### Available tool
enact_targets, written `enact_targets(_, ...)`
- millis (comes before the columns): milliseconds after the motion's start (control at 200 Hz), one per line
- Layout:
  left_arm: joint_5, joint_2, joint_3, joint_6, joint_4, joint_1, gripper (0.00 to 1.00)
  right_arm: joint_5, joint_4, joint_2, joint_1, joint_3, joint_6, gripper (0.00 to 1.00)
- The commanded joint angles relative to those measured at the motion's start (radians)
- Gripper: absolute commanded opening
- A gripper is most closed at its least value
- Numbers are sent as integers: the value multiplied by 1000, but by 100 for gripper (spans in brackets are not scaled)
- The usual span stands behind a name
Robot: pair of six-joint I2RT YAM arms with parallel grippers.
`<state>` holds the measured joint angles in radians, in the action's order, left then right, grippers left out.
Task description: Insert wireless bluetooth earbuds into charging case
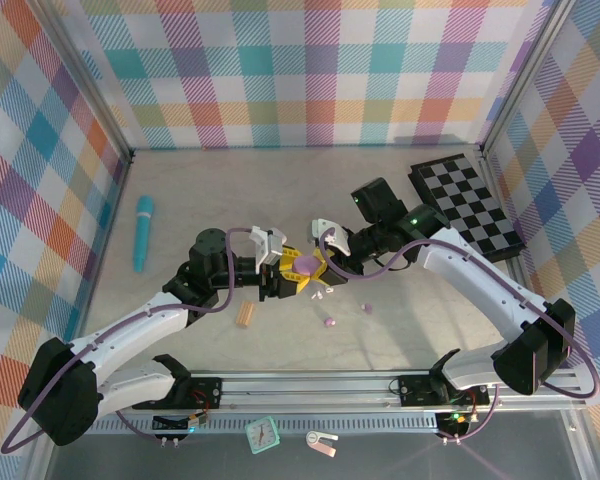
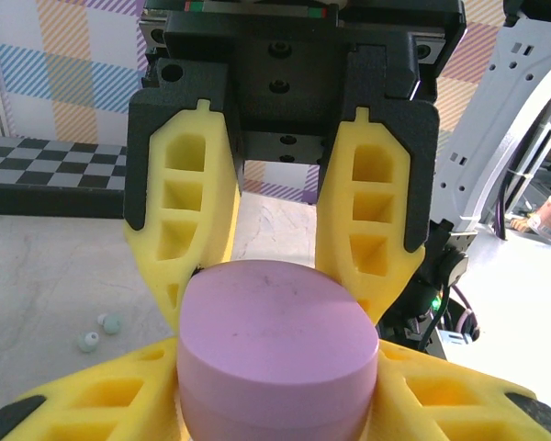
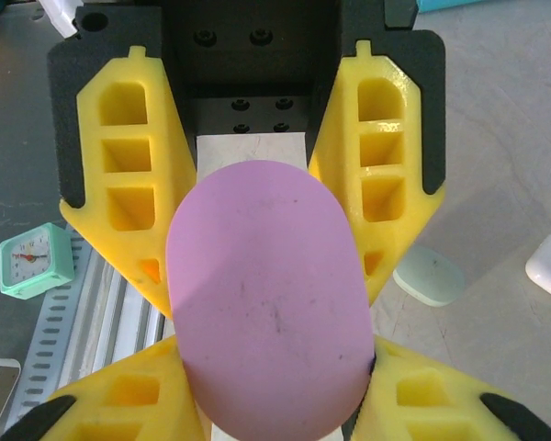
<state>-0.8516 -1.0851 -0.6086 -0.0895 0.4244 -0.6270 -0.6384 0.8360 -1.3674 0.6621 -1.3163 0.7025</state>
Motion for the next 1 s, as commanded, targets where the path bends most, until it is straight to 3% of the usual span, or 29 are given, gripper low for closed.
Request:
enact_targets(0, -57, 19, -14, -1, 71, -16, 40, -11, -11, 8, 1, 11, 14, 22)
enact_targets(110, -60, 16, -13, -1, 73, -16, 37, -16, -21, 14, 2, 14, 14, 25)
enact_targets(330, -67, 21, -2, -16, 75, -16, 33, 5, -40, 30, 1, 21, 16, 46)
enact_targets(420, -71, 29, -5, -47, 42, -16, 33, 19, -38, 36, -1, 19, 7, 50)
enact_targets(600, -71, 47, -10, -117, -29, -16, 33, 39, -45, 49, -13, 11, -25, 53)
enact_targets(995, -67, 39, -16, -118, -40, -16, 32, 8, -83, 74, -27, 4, -87, 56)
